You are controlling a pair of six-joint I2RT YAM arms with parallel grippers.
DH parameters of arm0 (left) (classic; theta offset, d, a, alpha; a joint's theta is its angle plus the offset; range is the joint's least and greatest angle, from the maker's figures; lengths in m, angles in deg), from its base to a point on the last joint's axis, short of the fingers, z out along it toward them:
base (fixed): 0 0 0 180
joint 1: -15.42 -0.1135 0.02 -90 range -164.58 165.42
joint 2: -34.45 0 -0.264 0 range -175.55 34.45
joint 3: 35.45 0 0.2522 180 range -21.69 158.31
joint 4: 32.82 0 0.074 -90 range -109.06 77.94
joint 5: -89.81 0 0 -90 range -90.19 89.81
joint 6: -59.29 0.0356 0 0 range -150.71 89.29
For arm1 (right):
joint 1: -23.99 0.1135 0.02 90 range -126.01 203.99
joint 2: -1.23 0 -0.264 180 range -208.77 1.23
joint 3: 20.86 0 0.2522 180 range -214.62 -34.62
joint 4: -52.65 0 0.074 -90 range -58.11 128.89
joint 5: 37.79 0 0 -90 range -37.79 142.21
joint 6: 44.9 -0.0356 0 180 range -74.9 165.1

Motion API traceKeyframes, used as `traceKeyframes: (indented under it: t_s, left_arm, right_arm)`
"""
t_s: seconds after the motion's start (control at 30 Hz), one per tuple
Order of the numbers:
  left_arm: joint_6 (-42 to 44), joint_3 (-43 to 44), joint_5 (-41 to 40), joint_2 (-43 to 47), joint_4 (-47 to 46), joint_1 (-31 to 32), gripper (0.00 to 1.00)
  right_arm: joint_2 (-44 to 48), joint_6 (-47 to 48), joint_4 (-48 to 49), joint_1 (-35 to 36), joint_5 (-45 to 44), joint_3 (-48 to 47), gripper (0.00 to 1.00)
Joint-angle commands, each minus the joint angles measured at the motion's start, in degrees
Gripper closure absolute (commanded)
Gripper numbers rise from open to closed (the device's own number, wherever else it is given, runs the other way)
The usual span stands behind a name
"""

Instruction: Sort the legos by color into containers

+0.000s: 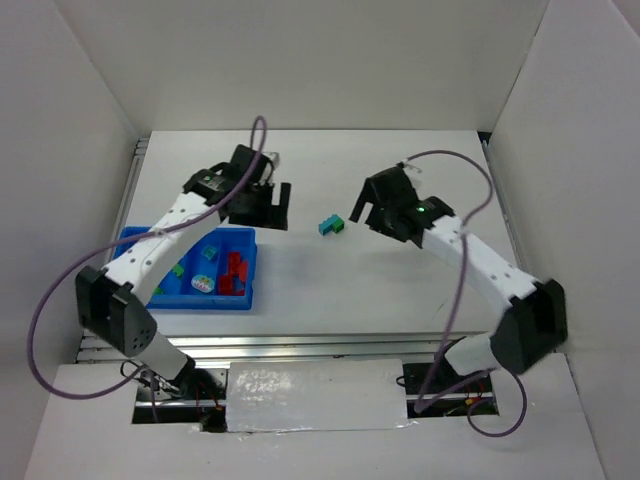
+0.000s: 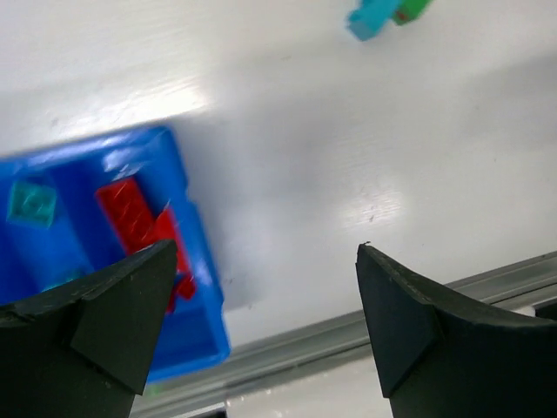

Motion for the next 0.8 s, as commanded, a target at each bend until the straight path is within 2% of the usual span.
traceKeyframes:
  t_s: [0.0, 0.17, 0.23, 0.47, 0.63, 0.77]
  left_arm:
    - [5.9, 6.1, -2.9, -7.7, -5.8, 5.4, 0.05]
    - [7.8, 9.4, -1.3, -18.1, -11.7, 6.5, 0.22]
    - [9.0, 12.0, -1.3, -23.1, -12.4, 6.6, 0.24]
    - [13.9, 17.9, 0.7, -33.3, -14.8, 7.1, 0.24]
    - [15.5, 19.4, -0.3, -36.3, -17.0, 7.2, 0.23]
    - [16.2, 24.5, 0.2, -40.7, -16.2, 7.4, 0.23]
  right_arm:
    - [13.7, -4.3, -2.9, -2.5, -1.9, 2.4, 0.0]
    - [25.3, -3.1, -5.1, -4.5, 1.4, 6.4, 0.0]
    - [29.2, -3.0, -5.3, -4.8, 2.8, 8.2, 0.0]
    - [35.5, -2.1, -6.5, -5.0, 5.8, 12.6, 0.0]
    - [36.1, -1.0, -7.2, -5.1, 7.1, 13.3, 0.0]
    - [36.1, 0.0, -7.9, -5.1, 8.6, 12.7, 0.0]
